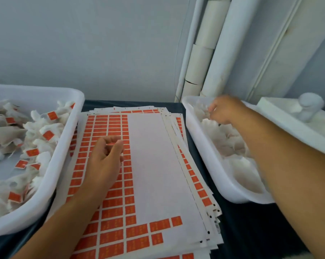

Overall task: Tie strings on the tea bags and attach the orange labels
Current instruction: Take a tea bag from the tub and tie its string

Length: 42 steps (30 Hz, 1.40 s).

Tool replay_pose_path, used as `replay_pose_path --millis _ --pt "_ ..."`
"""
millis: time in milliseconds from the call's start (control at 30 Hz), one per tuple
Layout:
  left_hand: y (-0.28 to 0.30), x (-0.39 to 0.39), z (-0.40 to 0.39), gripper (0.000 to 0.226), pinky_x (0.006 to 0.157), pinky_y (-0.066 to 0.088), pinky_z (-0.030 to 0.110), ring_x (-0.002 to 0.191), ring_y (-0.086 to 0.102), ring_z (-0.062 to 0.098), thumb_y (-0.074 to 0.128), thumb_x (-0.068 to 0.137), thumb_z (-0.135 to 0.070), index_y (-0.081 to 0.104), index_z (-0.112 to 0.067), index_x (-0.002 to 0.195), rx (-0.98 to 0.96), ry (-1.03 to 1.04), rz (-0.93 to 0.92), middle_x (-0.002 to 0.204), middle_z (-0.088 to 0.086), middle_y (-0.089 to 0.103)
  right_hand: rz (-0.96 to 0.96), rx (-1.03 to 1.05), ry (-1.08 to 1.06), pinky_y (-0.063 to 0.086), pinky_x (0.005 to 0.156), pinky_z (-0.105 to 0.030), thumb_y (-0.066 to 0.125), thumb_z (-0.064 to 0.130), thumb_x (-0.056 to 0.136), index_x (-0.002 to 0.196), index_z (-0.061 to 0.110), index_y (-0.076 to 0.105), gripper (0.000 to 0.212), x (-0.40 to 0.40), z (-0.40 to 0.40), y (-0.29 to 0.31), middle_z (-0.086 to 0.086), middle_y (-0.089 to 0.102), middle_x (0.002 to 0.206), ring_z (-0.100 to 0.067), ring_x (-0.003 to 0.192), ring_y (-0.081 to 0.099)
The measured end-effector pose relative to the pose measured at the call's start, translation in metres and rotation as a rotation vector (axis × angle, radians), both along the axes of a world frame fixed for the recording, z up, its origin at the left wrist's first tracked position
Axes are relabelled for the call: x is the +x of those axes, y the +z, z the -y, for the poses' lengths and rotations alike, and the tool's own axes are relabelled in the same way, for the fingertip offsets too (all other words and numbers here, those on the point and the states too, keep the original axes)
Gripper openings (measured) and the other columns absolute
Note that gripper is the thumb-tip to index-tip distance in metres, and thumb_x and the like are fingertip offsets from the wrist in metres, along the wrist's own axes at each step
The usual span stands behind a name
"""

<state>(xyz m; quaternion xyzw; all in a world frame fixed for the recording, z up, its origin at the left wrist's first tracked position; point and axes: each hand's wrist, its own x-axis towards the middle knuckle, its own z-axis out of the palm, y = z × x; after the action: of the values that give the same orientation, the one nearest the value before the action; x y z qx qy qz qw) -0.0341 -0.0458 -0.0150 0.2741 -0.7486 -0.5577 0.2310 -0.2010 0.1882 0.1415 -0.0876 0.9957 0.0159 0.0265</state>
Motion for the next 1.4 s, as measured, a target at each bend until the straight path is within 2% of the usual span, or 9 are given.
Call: replay_pose_path --millis 267,400,567,700,900,1067,1167,1300,1400 --pt "-0.004 -0.002 0.001 0.013 0.064 0.048 0.019 0.083 0.067 0.013 0.051 0.100 -0.050 0.057 -0.039 0.104 -0.007 -0.022 -0.023 0.095 -0.013 0.067 0.163 -0.259 -0.104 0.062 0.085 -0.045 0.059 0.039 0.100 0.115 0.011 0.068 0.033 -0.009 -0.031 -0.015 -0.013 0.069 0.110 -0.034 0.098 0.071" --pt "-0.004 -0.001 0.002 0.012 0.062 0.047 0.018 0.080 0.067 0.014 0.051 0.101 -0.049 0.057 -0.039 0.102 -0.012 -0.028 -0.023 0.089 -0.011 0.068 0.256 -0.396 -0.085 0.060 0.063 -0.029 0.058 0.036 0.101 0.116 0.017 0.063 0.025 -0.010 -0.028 -0.002 -0.006 0.064 0.103 -0.021 0.083 0.069" --pt "-0.003 -0.001 0.002 0.009 0.061 0.047 0.017 0.080 0.067 0.014 0.052 0.101 -0.048 0.057 -0.040 0.101 -0.005 -0.020 -0.033 0.091 -0.013 0.067 0.288 -0.179 0.008 0.062 0.076 -0.033 0.079 0.025 0.090 0.109 0.014 0.068 0.025 -0.003 -0.024 0.005 -0.013 0.073 0.102 -0.024 0.090 0.074" --pt "-0.002 0.001 0.002 0.008 0.063 0.048 0.017 0.082 0.068 0.014 0.054 0.100 -0.048 0.056 -0.041 0.103 0.002 -0.031 -0.038 0.094 -0.013 0.067 0.128 0.206 0.120 0.055 0.091 -0.033 0.064 0.025 0.100 0.119 0.016 0.071 0.022 0.006 -0.015 0.005 -0.006 0.072 0.119 -0.024 0.104 0.069" --pt "0.005 0.004 -0.001 0.012 0.067 0.050 0.018 0.089 0.067 0.012 0.056 0.099 -0.051 0.054 -0.043 0.108 0.016 -0.063 -0.036 0.104 -0.014 0.066 -0.083 0.237 0.123 0.055 0.096 -0.043 0.064 0.023 0.094 0.115 0.014 0.070 0.023 0.011 0.003 0.040 -0.009 0.067 0.118 -0.033 0.107 0.063" --pt "0.017 0.015 -0.006 0.028 0.063 0.053 0.007 0.094 0.069 -0.001 0.059 0.090 -0.059 0.054 -0.044 0.114 0.008 -0.166 -0.156 0.108 -0.022 0.067 -0.307 -0.072 0.287 0.048 0.071 -0.033 0.064 0.021 0.092 0.083 0.028 0.064 0.012 0.053 0.031 0.077 0.004 0.066 0.086 -0.026 0.094 0.064" --pt "0.022 0.021 -0.007 0.046 0.072 0.047 0.000 0.114 0.058 -0.011 0.057 0.087 -0.071 0.047 -0.053 0.127 0.003 -0.306 -0.242 0.125 -0.033 0.058 -0.302 -0.246 0.436 0.038 0.060 -0.024 0.065 0.024 0.094 0.085 0.030 0.066 0.011 0.082 0.052 0.072 0.012 0.061 0.073 -0.016 0.088 0.064" --pt "0.027 0.023 -0.006 0.070 0.097 0.054 0.026 0.129 0.058 0.009 0.060 0.083 -0.066 0.039 -0.045 0.147 0.229 -0.492 -0.386 0.142 -0.019 0.055 -0.044 -0.461 0.569 0.044 0.053 -0.019 0.066 0.027 0.096 0.087 0.030 0.067 0.009 0.100 0.078 0.035 0.012 0.070 0.065 0.000 0.059 0.068" --pt "0.027 0.025 -0.001 0.065 0.098 0.056 0.040 0.125 0.062 0.023 0.070 0.087 -0.047 0.046 -0.035 0.146 0.494 -0.551 -0.403 0.135 -0.003 0.062 0.121 -0.622 0.663 0.053 0.054 -0.017 0.067 0.029 0.098 0.097 0.030 0.070 0.003 0.104 0.091 0.000 0.011 0.074 0.077 -0.003 0.063 0.071"
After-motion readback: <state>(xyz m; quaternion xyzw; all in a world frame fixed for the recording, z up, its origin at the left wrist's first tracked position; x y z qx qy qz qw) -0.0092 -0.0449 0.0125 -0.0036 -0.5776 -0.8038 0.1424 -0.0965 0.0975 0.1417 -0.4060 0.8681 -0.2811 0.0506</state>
